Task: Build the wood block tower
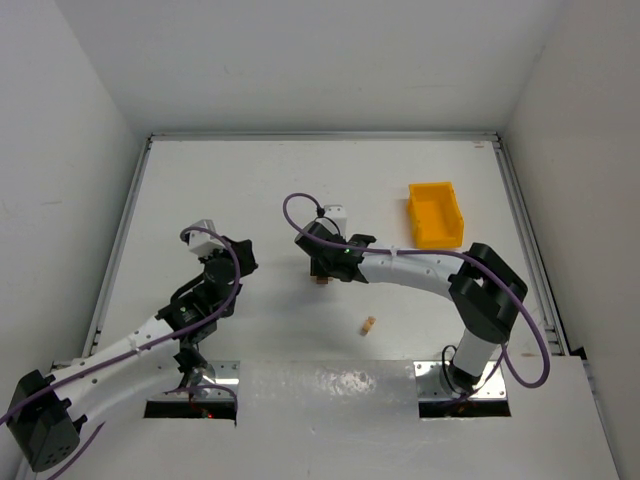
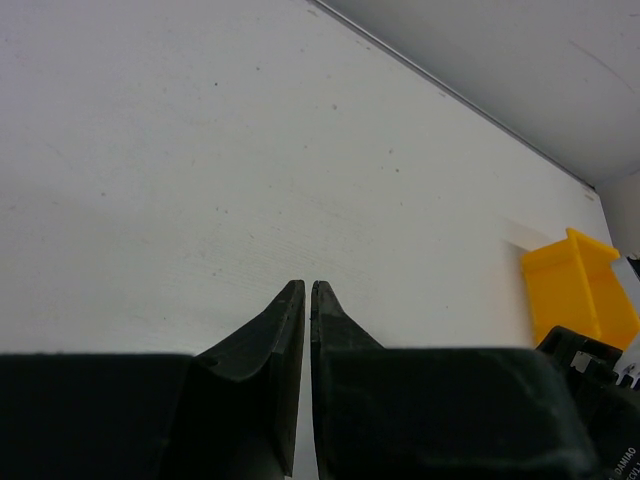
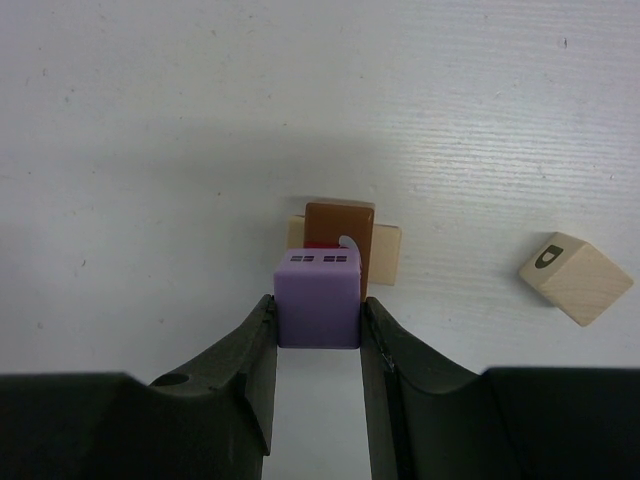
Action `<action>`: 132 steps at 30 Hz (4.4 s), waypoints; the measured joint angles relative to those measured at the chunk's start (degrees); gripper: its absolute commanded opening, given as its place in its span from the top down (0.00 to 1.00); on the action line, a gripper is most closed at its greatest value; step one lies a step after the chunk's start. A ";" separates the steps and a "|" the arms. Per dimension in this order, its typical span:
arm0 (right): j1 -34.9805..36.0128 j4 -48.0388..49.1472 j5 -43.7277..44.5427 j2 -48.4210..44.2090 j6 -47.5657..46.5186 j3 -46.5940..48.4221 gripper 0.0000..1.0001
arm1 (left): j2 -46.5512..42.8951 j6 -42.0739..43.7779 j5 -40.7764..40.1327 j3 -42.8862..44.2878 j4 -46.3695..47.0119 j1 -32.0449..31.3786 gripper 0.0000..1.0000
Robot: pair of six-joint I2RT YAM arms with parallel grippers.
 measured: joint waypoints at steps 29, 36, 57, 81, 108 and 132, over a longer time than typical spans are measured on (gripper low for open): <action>0.04 -0.20 0.44 1.33 1.25 0.09 0.63 | 0.11 0.04 1.09 0.00 0.44 0.00 0.95; 0.04 -0.17 0.44 1.33 1.25 0.09 0.61 | 0.11 0.04 1.20 0.00 0.44 0.00 0.95; 0.07 1.86 0.44 0.39 1.01 -0.07 0.44 | 0.11 0.13 1.73 0.00 0.87 0.00 0.96; -2.60 6.21 8.07 -30.21 -13.00 -24.09 0.90 | -0.24 2.56 -1.36 -0.44 1.11 0.00 1.00; -18.71 17.75 -16.59 -18.95 -34.91 -27.63 0.48 | 1.88 7.50 -4.07 -1.66 3.26 0.00 1.00; -22.56 11.04 -34.49 -13.11 -57.96 -20.68 0.47 | 2.29 7.61 -4.39 -1.66 3.26 0.00 1.00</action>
